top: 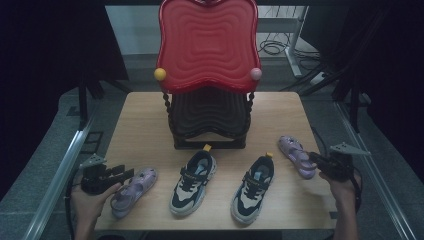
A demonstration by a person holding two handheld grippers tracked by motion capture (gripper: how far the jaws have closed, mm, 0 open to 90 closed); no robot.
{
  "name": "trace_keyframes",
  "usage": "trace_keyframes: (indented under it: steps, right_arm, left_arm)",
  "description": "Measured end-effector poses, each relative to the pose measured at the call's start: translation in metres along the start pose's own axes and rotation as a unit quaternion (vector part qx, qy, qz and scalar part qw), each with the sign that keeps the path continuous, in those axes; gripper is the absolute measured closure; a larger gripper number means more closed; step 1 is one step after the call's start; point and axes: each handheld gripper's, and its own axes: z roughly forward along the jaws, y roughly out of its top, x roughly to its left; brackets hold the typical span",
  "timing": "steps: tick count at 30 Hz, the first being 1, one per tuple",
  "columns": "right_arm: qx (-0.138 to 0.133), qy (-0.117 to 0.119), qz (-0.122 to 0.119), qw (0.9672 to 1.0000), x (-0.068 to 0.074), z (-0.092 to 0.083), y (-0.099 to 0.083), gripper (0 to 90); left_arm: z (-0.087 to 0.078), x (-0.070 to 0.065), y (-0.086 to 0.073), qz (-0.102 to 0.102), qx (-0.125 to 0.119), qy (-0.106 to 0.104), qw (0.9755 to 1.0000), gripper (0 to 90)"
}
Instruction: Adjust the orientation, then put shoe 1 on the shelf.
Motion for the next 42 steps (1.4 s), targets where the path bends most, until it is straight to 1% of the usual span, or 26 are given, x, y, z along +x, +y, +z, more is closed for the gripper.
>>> trace_keyframes:
  steps: [2, 4, 5, 8, 9, 10, 12, 13, 15, 16, 19, 20, 22, 25, 28, 32, 34, 35, 36, 38, 39, 40, 42]
  right_arm:
    - [-0.001, 0.003, 0.001, 1.0, 0.002, -0.001, -0.007, 87.5]
    - [-0.002, 0.005, -0.002, 1.0, 0.003, -0.001, -0.008, 85.8]
    - [-0.001, 0.008, -0.009, 0.9999, 0.004, -0.003, -0.009, 81.9]
    - [-0.007, 0.013, -0.01, 0.9999, 0.006, -0.006, -0.009, 75.6]
    - [-0.007, 0.013, -0.014, 0.9998, 0.006, -0.005, -0.01, 73.6]
    - [-0.007, 0.013, -0.014, 0.9998, 0.006, -0.005, -0.01, 73.6]
    - [-0.001, 0.01, -0.023, 0.9997, 0.007, -0.002, -0.011, 69.2]
    - [-0.001, 0.01, -0.023, 0.9997, 0.007, -0.002, -0.011, 69.2]
    - [-0.001, 0.01, -0.026, 0.9996, 0.009, -0.001, -0.011, 64.7]
    - [-0.001, 0.01, -0.026, 0.9996, 0.009, -0.001, -0.011, 64.7]
    - [-0.006, 0.01, -0.028, 0.9996, 0.01, -0.001, -0.01, 61.1]
    - [-0.009, 0.01, -0.027, 0.9995, 0.011, -0.001, -0.009, 60.7]
    - [-0.01, 0.01, -0.028, 0.9995, 0.012, 0.0, -0.008, 60.5]
    - [-0.004, 0.014, -0.03, 0.9994, 0.015, 0.004, -0.007, 60.1]
    - [0.001, 0.015, -0.034, 0.9993, 0.016, 0.007, -0.007, 60.1]
    - [0.002, 0.021, -0.036, 0.9991, 0.018, 0.01, -0.006, 60.0]
    - [0.003, 0.023, -0.036, 0.9991, 0.018, 0.011, -0.005, 59.9]
    - [0.003, 0.027, -0.038, 0.9989, 0.019, 0.011, -0.005, 59.8]
    - [0.003, 0.028, -0.038, 0.9989, 0.019, 0.011, -0.005, 59.7]
    - [0.004, 0.029, -0.039, 0.9988, 0.02, 0.012, -0.005, 59.6]
    - [0.004, 0.03, -0.038, 0.9988, 0.02, 0.012, -0.005, 59.6]
    - [0.004, 0.03, -0.038, 0.9988, 0.02, 0.012, -0.005, 59.6]
    - [0.001, 0.03, -0.037, 0.9989, 0.019, 0.011, -0.005, 59.7]
  left_arm:
    - [0.0, 0.0, 0.0, 0.001, 0.0, 0.0, 1.0, 50.7]
    - [0.001, 0.0, 0.0, 0.003, 0.001, 0.001, 1.0, 50.6]
    - [0.002, 0.0, 0.0, 0.004, 0.003, 0.0, 1.0, 50.6]
    - [0.004, -0.001, 0.0, 0.005, 0.003, 0.001, 1.0, 50.2]
    - [0.004, -0.001, 0.0, 0.005, 0.003, 0.001, 1.0, 50.1]
    - [0.004, -0.001, 0.0, 0.005, 0.003, 0.001, 1.0, 50.0]
    - [0.003, -0.002, 0.0, 0.009, 0.002, 0.001, 1.0, 49.9]
    - [0.003, -0.002, 0.0, 0.009, 0.0, 0.001, 1.0, 49.9]
    - [0.001, -0.005, 0.001, 0.012, -0.004, 0.001, 0.9999, 49.7]
    - [0.001, -0.005, 0.001, 0.012, -0.004, 0.001, 0.9999, 49.7]
    - [-0.003, -0.011, 0.002, 0.018, -0.009, -0.006, 0.9998, 49.6]
    - [-0.005, -0.014, 0.004, 0.021, -0.011, -0.011, 0.9997, 49.6]
    - [-0.005, -0.016, 0.006, 0.022, -0.014, -0.013, 0.9996, 49.6]
    - [-0.009, -0.02, 0.008, 0.035, -0.012, -0.02, 0.9991, 49.6]
    - [-0.012, -0.019, 0.008, 0.035, -0.013, -0.022, 0.9991, 49.7]
    - [-0.026, -0.016, 0.001, 0.036, -0.014, -0.03, 0.9988, 49.8]
    - [-0.028, -0.015, 0.0, 0.034, -0.014, -0.031, 0.9988, 49.8]
    - [-0.034, -0.013, -0.006, 0.031, -0.015, -0.032, 0.9989, 49.9]
    - [-0.036, -0.012, -0.009, 0.03, -0.014, -0.034, 0.9989, 49.9]
    - [-0.036, -0.012, -0.011, 0.028, -0.013, -0.035, 0.9989, 50.2]
    - [-0.037, -0.012, -0.017, 0.028, -0.005, -0.038, 0.9989, 50.5]
    - [-0.037, -0.012, -0.017, 0.028, -0.005, -0.038, 0.9989, 50.8]
    - [-0.034, -0.013, -0.027, 0.031, 0.01, -0.041, 0.9986, 51.6]
